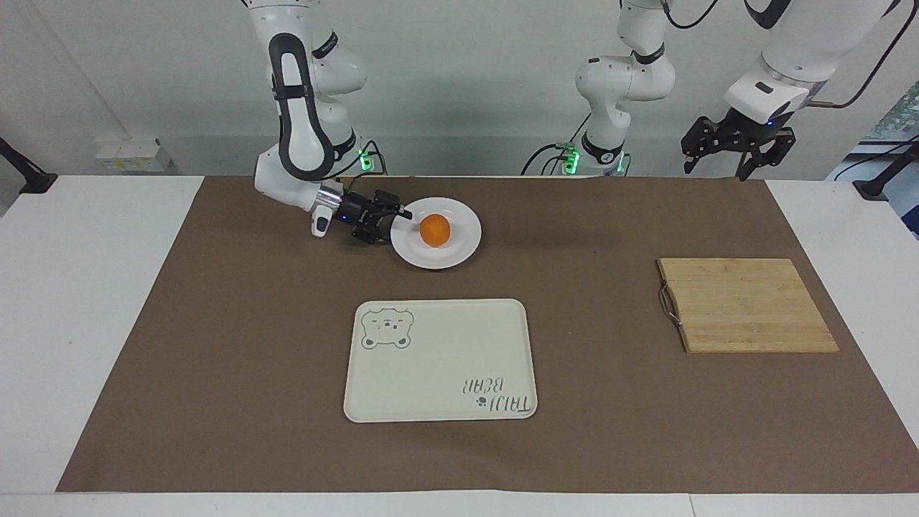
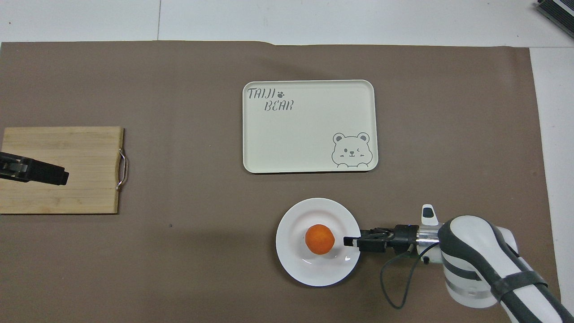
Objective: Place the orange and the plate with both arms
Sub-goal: 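Drag the plate with the right gripper toward the cream tray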
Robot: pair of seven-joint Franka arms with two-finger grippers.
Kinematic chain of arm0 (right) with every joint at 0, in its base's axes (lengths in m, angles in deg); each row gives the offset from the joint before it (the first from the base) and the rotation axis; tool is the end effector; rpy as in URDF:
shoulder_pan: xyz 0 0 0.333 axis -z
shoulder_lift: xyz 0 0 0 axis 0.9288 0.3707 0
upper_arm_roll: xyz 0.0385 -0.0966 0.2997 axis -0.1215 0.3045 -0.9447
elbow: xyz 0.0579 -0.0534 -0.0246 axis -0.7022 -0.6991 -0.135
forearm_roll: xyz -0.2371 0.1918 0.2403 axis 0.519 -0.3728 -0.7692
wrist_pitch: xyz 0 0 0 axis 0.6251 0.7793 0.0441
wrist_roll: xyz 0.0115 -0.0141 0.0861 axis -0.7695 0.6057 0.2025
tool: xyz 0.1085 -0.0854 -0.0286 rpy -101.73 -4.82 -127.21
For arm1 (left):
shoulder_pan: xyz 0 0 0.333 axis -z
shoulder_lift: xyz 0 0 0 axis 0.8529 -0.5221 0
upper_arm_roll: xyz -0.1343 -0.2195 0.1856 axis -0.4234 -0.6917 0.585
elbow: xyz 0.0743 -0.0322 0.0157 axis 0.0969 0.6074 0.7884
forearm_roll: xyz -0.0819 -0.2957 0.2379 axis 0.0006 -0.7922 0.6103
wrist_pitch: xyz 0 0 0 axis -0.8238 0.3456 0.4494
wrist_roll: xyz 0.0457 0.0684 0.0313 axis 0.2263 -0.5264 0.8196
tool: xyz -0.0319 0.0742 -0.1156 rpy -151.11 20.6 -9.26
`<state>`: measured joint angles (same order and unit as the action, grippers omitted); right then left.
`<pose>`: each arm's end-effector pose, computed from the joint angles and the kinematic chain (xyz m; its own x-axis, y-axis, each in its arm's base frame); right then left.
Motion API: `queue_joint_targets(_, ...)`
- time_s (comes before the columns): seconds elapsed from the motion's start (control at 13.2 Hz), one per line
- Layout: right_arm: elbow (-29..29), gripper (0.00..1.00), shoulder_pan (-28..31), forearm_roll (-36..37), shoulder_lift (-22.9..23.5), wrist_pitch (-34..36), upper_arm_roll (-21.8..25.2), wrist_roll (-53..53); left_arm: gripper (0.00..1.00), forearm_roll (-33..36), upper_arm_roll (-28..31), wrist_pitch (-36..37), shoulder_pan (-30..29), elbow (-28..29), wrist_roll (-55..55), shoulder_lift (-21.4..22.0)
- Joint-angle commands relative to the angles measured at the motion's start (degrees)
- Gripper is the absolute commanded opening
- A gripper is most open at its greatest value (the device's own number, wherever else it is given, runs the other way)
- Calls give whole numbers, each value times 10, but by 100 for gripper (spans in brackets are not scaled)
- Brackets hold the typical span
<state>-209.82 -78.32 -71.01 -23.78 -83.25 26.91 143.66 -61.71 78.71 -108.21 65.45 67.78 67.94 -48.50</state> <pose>0.3783 0.1226 0.2411 0.9914 0.0421 0.1241 0.1275 -0.5297 -0.8386 0.5056 -0.0419 0.6124 0.9734 -0.2251 -0.0418 -0.2244 -0.9743 0.0220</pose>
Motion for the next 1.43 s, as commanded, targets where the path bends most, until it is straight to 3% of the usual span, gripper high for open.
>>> queue_joint_targets(0.0, -4, 68, 4, -14, -1, -9, -4, -3, 100, 9, -2, -6, 1, -7, 11, 1)
queue_joint_targets(0.15, -4, 51, 4, -14, -1, -9, -3, -3, 100, 10, -2, -3, 1, -10, 11, 0)
queue_joint_targets(0.6, -4, 34, 4, -14, 0, -10, -3, -3, 100, 13, -11, 16, 5, -49, 11, -23)
queue_joint_targets(0.91, -4, 0, 4, -13, 2, -11, -3, -3, 100, 12, -12, 34, 5, -81, 11, -41)
queue_joint_targets(1.36, 3, 0, 4, -5, 8, -9, -3, -5, 100, 7, -11, 44, 3, -100, 9, -52)
